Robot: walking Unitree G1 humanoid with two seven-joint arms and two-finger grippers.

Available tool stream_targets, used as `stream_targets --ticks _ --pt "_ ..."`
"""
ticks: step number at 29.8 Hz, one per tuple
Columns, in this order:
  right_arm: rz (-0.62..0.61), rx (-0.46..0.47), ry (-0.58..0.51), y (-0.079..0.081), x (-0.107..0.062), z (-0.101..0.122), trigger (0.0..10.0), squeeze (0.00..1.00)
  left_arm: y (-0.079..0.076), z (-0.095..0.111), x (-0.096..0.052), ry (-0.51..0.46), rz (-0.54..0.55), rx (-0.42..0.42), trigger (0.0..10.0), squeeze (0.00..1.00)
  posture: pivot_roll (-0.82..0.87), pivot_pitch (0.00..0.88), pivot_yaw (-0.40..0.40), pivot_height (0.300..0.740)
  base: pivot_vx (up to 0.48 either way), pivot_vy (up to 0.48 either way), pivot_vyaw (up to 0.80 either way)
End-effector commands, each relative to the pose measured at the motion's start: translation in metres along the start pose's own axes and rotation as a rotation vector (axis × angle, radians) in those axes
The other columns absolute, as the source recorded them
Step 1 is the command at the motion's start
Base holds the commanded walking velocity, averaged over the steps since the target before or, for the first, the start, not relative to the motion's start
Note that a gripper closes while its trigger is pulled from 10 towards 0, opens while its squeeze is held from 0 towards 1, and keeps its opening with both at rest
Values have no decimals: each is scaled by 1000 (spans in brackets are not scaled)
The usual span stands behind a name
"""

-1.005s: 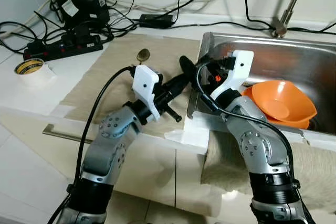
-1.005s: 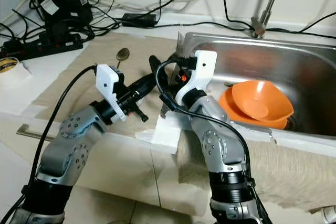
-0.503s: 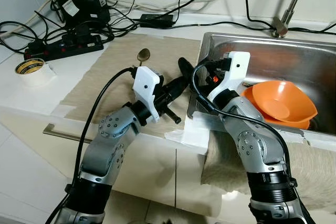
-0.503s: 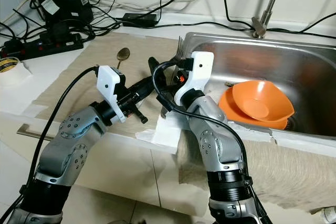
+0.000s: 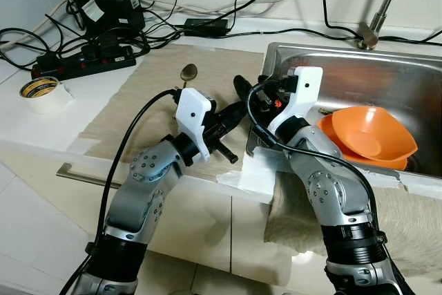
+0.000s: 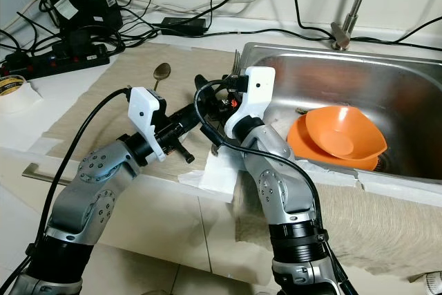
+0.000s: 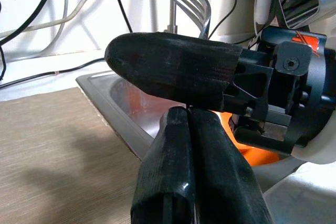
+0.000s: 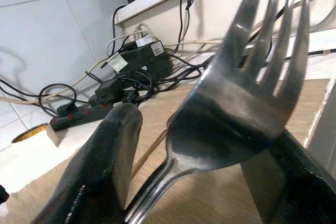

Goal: Kitchen organization

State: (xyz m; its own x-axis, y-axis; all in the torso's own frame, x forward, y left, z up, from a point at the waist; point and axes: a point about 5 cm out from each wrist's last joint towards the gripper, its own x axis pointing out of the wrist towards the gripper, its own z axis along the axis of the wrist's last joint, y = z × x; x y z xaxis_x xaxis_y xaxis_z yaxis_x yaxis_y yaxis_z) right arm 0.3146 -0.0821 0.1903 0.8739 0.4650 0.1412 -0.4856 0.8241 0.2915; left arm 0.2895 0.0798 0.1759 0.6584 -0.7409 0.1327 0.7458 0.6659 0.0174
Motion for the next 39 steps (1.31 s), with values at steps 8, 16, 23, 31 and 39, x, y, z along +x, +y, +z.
stream_targets --ticks 8,16,23,31,39 --pt "-133 -20 38 -21 -5 -6 0 0 -7 14 5 -56 -51 50 0 616 -49 0 73 736 0 0 0" --pt "-140 -28 42 -22 -5 -7 0 0 -6 13 5 -46 -49 57 0 604 -49 0 75 736 0 0 0" --pt "-142 -33 48 -22 -7 -8 0 0 -5 11 5 -38 -43 60 0 592 -51 0 75 736 0 0 0" --pt "-140 -34 53 -23 -7 -9 0 0 -4 11 6 -34 -38 65 0 388 -53 0 75 736 0 0 0" --pt "-140 -40 56 -23 -7 -10 0 0 -4 9 8 -14 -44 72 0 0 -52 0 73 736 0 0 0"
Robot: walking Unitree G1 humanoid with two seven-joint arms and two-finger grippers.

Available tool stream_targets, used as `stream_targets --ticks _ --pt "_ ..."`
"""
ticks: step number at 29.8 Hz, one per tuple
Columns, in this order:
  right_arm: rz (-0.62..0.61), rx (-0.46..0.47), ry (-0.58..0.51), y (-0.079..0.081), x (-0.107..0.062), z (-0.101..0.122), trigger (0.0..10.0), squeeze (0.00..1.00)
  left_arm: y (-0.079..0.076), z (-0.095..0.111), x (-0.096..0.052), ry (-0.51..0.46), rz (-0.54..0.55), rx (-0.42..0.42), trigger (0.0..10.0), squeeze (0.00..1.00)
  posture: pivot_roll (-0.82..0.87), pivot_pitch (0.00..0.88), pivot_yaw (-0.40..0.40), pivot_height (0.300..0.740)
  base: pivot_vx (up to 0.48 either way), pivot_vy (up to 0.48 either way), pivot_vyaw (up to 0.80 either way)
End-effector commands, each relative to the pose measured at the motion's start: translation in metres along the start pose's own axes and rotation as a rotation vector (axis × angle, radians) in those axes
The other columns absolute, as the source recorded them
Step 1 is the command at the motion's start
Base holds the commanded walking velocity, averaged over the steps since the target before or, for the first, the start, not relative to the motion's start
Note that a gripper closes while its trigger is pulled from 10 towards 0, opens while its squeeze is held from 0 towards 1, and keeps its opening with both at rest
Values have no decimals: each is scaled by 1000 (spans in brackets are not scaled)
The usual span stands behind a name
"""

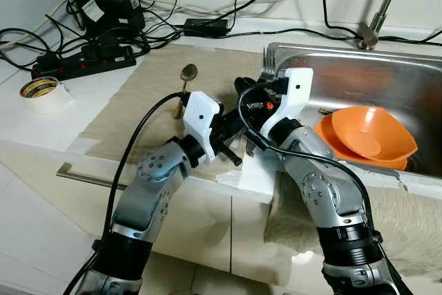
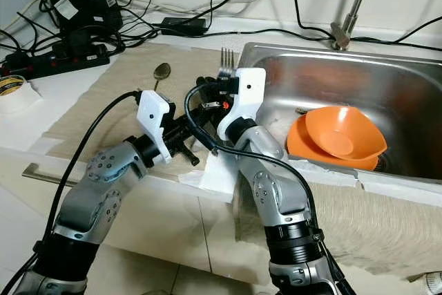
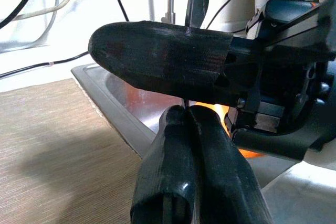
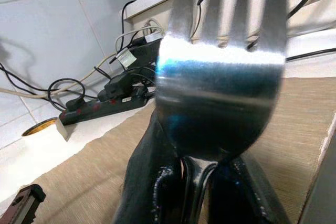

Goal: Kitchen organization

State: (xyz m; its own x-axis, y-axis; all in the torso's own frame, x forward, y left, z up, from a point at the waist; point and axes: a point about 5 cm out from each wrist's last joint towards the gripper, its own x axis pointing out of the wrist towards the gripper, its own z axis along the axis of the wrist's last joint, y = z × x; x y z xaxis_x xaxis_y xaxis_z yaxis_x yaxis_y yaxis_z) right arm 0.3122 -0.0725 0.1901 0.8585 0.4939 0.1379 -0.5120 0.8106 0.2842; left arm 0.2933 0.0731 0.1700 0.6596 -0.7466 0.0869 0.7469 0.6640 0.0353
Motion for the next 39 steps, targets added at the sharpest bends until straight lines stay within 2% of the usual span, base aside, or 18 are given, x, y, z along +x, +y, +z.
stream_targets --ticks 1,9,10,11,13,14,15,16,17,18,25,26,27,28,35,39 --pt "-170 -35 44 -32 -11 -7 0 0 -2 16 0 -61 -38 55 0 0 -52 0 73 736 0 0 0" --pt "-175 -37 48 -32 -11 -8 0 0 2 15 1 -51 -10 52 0 0 -54 0 73 736 0 0 0" --pt "-176 -38 49 -32 -11 -8 0 0 3 15 2 -48 -6 52 235 0 -54 0 73 736 0 0 0" --pt "-176 -38 50 -32 -11 -8 0 0 4 14 2 -42 1 51 6471 0 -54 0 73 736 0 0 0" --pt "-176 -38 50 -32 -11 -8 0 0 4 14 2 -42 1 51 6471 0 -54 0 73 736 0 0 0" --pt "-176 -39 51 -32 -11 -8 0 0 4 14 3 -37 6 47 10000 0 -55 0 73 736 0 0 0" --pt "-176 -39 51 -32 -11 -8 0 0 4 14 3 -37 6 47 10000 0 -55 0 73 736 0 0 0" --pt "-176 -39 51 -32 -11 -8 0 0 5 13 3 -36 6 43 9529 0 -55 0 74 736 0 0 0" --pt "-176 -39 51 -32 -11 -8 0 0 5 13 3 -36 6 43 9529 0 -55 0 74 736 0 0 0" --pt "-177 -40 52 -32 -11 -8 0 0 5 13 3 -34 6 42 10000 0 -55 0 73 736 0 0 0" --pt "-179 -42 54 -33 -11 -9 0 0 5 13 2 -30 14 46 10000 0 -55 0 74 736 0 0 0" --pt "-180 -42 55 -33 -11 -9 0 0 6 13 3 -30 19 44 10000 110 -55 0 73 736 0 0 0" --pt "-180 -43 56 -33 -11 -9 0 0 7 13 3 -31 22 44 10000 110 -55 0 73 736 0 0 0" --pt "-181 -43 56 -33 -11 -9 0 0 8 13 3 -31 27 40 10000 1000 -55 0 73 736 0 0 0" --pt "-184 -44 59 -33 -12 -10 0 0 9 11 2 -16 24 35 10000 1000 -56 0 72 736 0 0 0" --pt "-185 -51 59 -34 -12 -9 0 0 17 12 -2 7 16 38 10000 1000 -55 0 71 736 0 0 0"
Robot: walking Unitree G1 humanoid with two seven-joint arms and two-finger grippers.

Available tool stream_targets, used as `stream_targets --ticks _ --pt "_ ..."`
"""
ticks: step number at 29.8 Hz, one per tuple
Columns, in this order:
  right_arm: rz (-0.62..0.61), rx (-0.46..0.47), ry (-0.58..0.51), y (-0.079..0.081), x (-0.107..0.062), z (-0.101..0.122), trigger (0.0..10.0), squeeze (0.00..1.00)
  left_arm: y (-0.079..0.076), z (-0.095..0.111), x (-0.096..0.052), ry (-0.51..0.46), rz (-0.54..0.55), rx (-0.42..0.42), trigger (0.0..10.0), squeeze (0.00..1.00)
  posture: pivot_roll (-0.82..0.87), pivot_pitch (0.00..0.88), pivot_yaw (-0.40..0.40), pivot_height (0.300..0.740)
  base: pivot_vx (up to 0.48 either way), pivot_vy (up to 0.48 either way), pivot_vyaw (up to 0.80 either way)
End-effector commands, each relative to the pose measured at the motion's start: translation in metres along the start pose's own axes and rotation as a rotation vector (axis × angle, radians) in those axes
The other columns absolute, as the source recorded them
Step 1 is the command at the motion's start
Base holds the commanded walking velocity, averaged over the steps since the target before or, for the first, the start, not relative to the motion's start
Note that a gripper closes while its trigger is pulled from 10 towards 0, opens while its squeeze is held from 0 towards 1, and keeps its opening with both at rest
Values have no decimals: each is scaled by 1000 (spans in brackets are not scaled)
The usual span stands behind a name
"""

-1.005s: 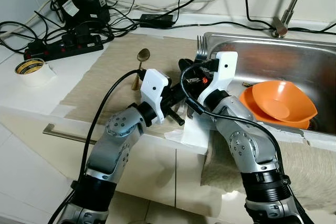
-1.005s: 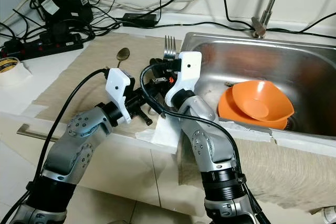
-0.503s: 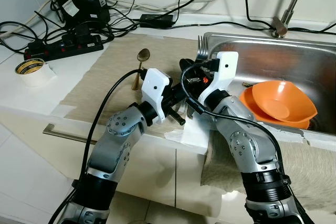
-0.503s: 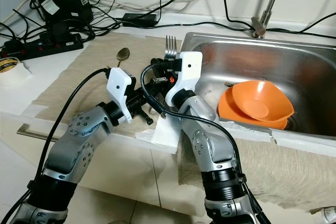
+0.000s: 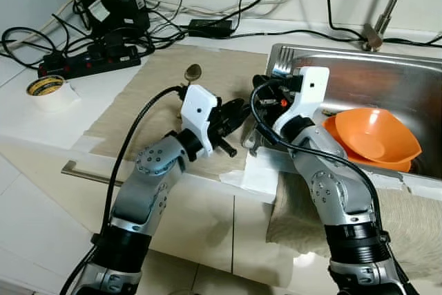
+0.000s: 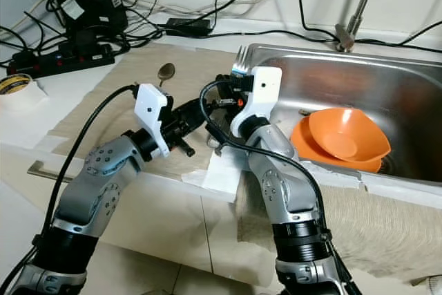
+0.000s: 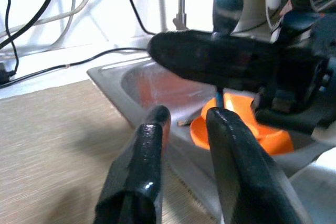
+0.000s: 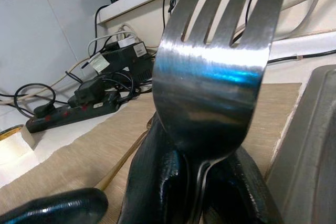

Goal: Kitchen organization

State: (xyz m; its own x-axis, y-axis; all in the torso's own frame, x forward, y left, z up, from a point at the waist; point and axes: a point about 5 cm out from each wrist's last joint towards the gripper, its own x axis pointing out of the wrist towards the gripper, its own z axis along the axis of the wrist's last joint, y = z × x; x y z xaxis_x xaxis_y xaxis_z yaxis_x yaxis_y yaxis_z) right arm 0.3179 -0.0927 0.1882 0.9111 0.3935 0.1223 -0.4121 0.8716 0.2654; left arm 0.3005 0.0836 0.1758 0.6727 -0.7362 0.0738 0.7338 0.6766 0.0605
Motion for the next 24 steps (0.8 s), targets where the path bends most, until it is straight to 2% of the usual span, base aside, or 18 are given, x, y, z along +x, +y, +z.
stream_targets --ticks 1,10,15,16,17,24 --pt "-71 -22 75 -15 -5 -14 0 0 8 7 0 -4 5 6 10000 1000 -54 0 70 736 0 0 0" --pt "-87 -53 52 -20 -3 -7 0 0 27 10 -3 -7 86 -15 10000 1000 -56 0 71 736 0 0 0" --pt "-102 -67 16 -26 1 6 0 0 26 8 -3 1 93 -7 10000 1000 -56 0 70 736 0 0 0" --pt "-115 -78 -9 -32 3 15 0 0 24 6 -2 11 94 -10 10000 0 -56 0 70 736 0 0 0" --pt "-115 -78 -9 -32 3 15 0 0 24 6 -2 11 94 -10 10000 0 -56 0 70 736 0 0 0" --pt "-207 -122 -85 -58 5 41 0 0 22 0 -1 30 99 -23 10000 0 -58 0 71 736 0 0 0"
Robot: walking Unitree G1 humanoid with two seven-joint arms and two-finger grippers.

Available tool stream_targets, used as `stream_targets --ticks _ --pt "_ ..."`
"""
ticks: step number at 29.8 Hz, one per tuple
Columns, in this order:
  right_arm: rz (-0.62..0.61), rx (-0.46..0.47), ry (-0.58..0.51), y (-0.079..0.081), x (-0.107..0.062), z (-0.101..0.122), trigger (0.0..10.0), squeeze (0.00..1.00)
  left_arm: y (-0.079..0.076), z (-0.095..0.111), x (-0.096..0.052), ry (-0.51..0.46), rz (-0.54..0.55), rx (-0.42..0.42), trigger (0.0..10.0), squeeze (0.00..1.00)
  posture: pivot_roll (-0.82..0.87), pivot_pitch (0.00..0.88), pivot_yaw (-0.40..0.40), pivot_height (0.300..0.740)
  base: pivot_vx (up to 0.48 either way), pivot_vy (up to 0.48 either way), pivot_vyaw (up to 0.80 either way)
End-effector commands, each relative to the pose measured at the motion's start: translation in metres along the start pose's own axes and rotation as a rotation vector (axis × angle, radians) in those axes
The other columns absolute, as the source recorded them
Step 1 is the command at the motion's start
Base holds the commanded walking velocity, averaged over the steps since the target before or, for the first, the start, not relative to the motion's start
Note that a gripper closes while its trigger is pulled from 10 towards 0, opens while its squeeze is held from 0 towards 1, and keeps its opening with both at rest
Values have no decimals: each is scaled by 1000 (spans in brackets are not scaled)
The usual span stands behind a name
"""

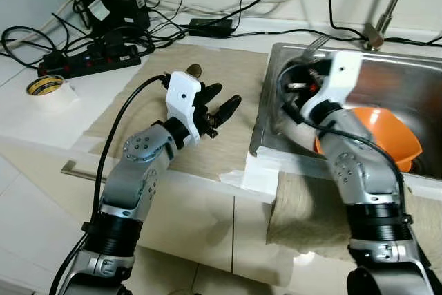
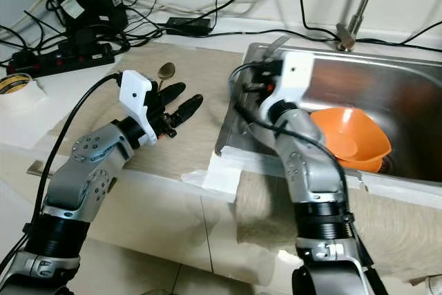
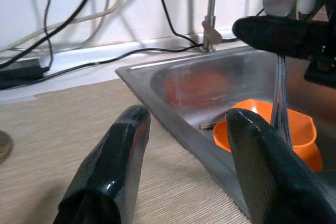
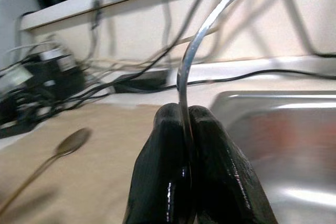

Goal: Kitchen organization

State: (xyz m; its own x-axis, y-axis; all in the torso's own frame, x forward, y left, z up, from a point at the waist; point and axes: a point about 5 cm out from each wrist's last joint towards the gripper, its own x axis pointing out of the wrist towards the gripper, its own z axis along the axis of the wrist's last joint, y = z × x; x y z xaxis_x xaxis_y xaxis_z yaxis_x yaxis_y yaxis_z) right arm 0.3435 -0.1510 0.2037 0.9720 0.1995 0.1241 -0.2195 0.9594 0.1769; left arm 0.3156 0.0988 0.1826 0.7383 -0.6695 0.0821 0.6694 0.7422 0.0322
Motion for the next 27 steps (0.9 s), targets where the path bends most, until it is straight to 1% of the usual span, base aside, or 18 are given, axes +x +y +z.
stream_targets --ticks 1,4,8,12,14,16,17,20,21,22,23,24,27 --pt "-39 -7 -58 -7 5 14 0 0 0 -6 -1 35 5 -3 10000 0 -58 0 72 736 0 0 0" --pt "-127 -20 -108 -28 7 28 0 0 0 -6 0 37 4 -5 10000 0 -60 0 74 736 0 0 0" --pt "-194 -51 -119 -48 7 35 0 0 0 -6 0 39 3 -4 10000 0 -60 0 77 736 0 0 0" --pt "-222 -71 -119 -57 6 37 0 0 0 -6 0 40 3 -4 10000 0 -61 0 78 736 0 0 0" --pt "-271 -126 -85 -71 3 33 0 0 0 -7 0 41 2 -3 10000 0 -60 0 80 736 0 0 0" --pt "-309 -208 -32 -83 1 27 0 0 0 -7 0 43 1 -2 10000 0 -60 0 81 736 0 0 0" --pt "-309 -208 -32 -83 1 27 0 0 0 -7 0 43 1 -2 10000 0 -60 0 81 736 0 0 0" --pt "-310 -290 17 -87 1 19 0 0 0 -7 0 45 -1 -1 10000 0 -60 0 82 736 0 0 0" --pt "-298 -362 69 -88 2 11 0 0 0 -7 1 46 -2 0 10000 0 -60 0 82 736 0 0 0" --pt "-298 -362 69 -88 2 11 0 0 0 -7 1 46 -2 0 10000 0 -60 0 82 736 0 0 0" --pt "-282 -449 123 -88 1 2 0 0 0 -7 1 45 -3 1 10000 0 -60 0 82 736 0 0 0" --pt "-282 -449 123 -88 1 2 0 0 0 -7 1 45 -3 1 10000 0 -60 0 82 736 0 0 0" --pt "-253 -515 191 -89 0 -9 0 0 0 -7 1 45 -3 1 10000 0 -60 0 81 736 0 0 0"
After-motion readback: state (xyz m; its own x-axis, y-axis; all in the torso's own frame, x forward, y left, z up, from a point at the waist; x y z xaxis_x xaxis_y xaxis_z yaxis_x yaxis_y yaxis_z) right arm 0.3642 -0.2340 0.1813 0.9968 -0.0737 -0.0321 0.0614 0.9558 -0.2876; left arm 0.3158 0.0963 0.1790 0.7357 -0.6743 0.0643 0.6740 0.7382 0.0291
